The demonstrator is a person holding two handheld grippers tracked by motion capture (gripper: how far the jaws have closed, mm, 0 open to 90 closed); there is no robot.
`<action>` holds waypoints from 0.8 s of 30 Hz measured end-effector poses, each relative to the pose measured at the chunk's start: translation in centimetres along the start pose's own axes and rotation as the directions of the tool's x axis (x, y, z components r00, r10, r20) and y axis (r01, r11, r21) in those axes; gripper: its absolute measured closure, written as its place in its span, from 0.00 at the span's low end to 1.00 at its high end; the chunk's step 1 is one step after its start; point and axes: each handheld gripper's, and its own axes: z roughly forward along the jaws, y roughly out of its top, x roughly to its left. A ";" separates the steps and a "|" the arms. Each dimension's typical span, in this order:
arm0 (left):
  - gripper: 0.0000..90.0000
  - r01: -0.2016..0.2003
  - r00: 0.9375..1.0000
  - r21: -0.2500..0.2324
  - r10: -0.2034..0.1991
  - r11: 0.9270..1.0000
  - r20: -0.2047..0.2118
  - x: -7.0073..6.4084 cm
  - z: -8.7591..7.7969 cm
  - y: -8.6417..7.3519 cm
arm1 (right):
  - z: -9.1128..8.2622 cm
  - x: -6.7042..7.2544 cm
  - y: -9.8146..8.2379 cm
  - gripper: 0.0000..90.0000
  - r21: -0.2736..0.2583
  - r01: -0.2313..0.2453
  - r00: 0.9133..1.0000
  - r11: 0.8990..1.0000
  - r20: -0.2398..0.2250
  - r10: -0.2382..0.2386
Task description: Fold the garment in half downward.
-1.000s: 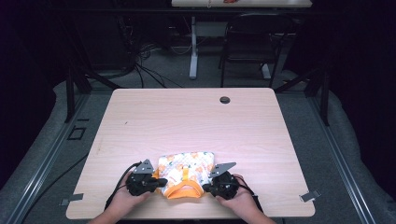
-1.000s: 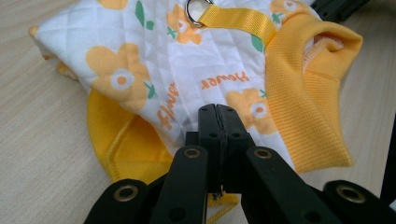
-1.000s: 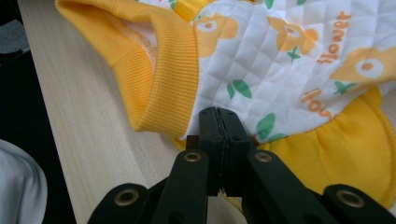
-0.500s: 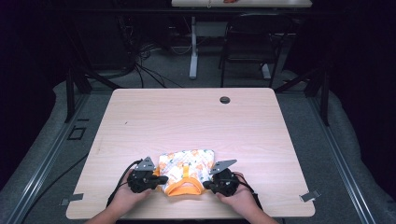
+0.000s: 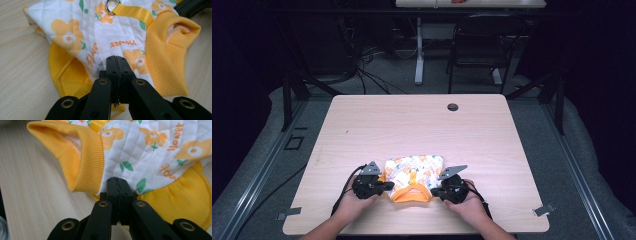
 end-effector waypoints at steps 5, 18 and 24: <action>1.00 0.011 1.000 -0.007 -0.011 1.000 -0.017 0.5 0.4 0.5 | 0.2 -0.5 0.5 0.99 -0.003 -0.006 1.000 1.000 0.024 0.006; 1.00 0.088 0.995 -0.066 -0.091 0.994 -0.043 2.1 1.1 1.1 | 1.0 -2.3 1.4 0.99 -0.041 -0.064 0.997 0.997 0.037 0.065; 1.00 0.104 0.993 -0.084 -0.108 0.991 -0.053 2.4 1.3 1.2 | 1.2 -2.7 2.0 0.99 -0.036 -0.058 0.996 0.998 0.065 0.060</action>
